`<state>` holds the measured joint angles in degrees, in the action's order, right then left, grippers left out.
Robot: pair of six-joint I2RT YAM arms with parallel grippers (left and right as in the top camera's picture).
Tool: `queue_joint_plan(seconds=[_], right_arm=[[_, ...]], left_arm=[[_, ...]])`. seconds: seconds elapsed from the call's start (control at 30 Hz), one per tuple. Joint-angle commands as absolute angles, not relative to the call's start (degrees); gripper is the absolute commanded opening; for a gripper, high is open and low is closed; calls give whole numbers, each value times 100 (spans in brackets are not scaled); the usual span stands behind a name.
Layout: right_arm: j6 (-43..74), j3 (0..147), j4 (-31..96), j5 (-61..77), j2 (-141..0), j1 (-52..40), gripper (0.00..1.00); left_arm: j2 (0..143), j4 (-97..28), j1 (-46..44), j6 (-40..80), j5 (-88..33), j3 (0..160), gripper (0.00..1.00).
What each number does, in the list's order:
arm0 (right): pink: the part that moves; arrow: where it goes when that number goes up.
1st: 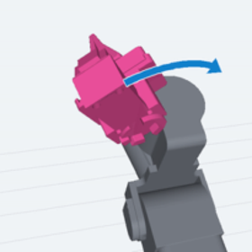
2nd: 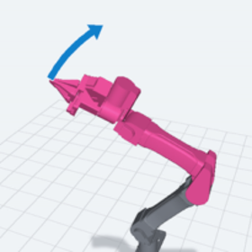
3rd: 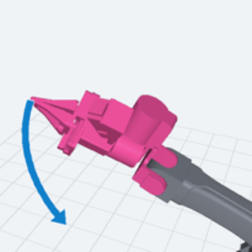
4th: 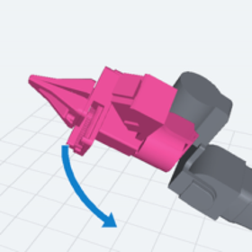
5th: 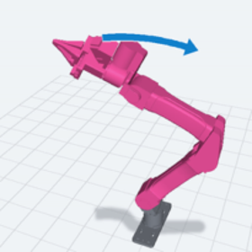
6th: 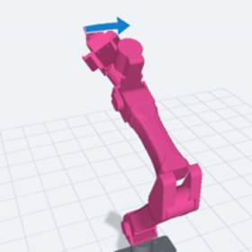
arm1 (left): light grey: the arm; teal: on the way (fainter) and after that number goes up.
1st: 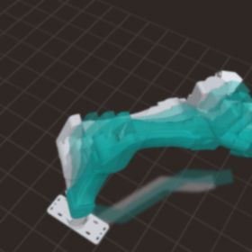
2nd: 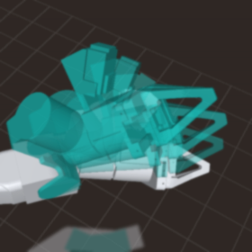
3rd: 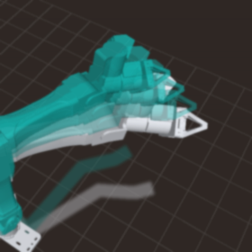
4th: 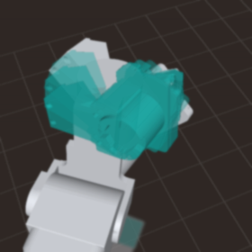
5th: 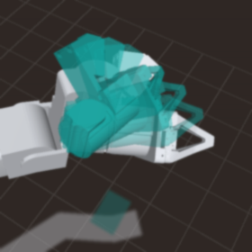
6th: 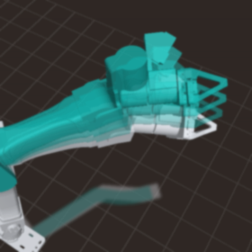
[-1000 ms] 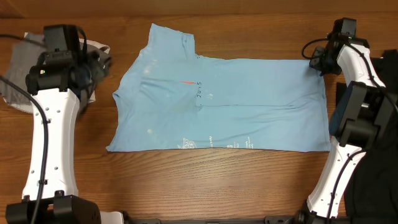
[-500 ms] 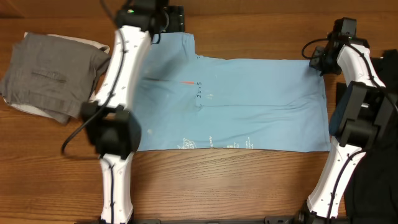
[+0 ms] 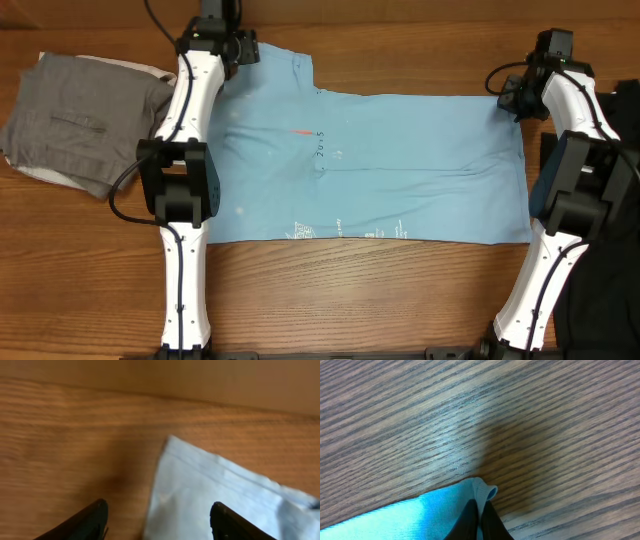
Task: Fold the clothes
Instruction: 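Grasp the shirt's upper left corner with the left gripper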
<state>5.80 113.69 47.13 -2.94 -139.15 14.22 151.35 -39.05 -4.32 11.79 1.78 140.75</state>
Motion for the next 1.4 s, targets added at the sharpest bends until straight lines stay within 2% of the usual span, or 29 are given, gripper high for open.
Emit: queue_joint_plan(seconds=[0.0,0.2,0.43,0.53,0.6,0.73,0.77,0.83,0.87,0.97,1.37], right_arm=[[598,11354,4700,-244,-14081,1417,4],[598,11354,4692,-244,-14081,1417,4],[598,11354,4698,-244,-14081,1417,4],[598,11354,4698,-244,-14081,1417,4],[598,11354,4692,-244,-14081,1417,4],[598,11354,4678,-242,-14081,1417,4],[598,11354,4678,-242,-14081,1417,4],[598,11354,4674,-242,-14081,1417,4],[598,11354,4674,-242,-14081,1417,4],[598,11354,4676,-239,-14081,1417,4],[591,11419,4554,-137,-14068,1413,4]], left_arm=[[15373,-3756,-462,1087,132,14258,67],[15714,-3721,-532,1022,47,14258,63],[16009,-3699,-565,1022,75,14258,63],[16005,-3658,-558,1024,338,14269,54],[15996,-3667,-552,1024,357,14309,41],[15998,-3717,-526,1024,355,14309,29],[15998,-3734,-521,1024,351,14309,22],[15998,-3732,-521,1024,342,14309,20],[15998,-3734,-521,1024,340,14309,13],[15998,-3806,-521,1026,338,14309,4],[15793,-4338,-506,917,360,14466,4]])
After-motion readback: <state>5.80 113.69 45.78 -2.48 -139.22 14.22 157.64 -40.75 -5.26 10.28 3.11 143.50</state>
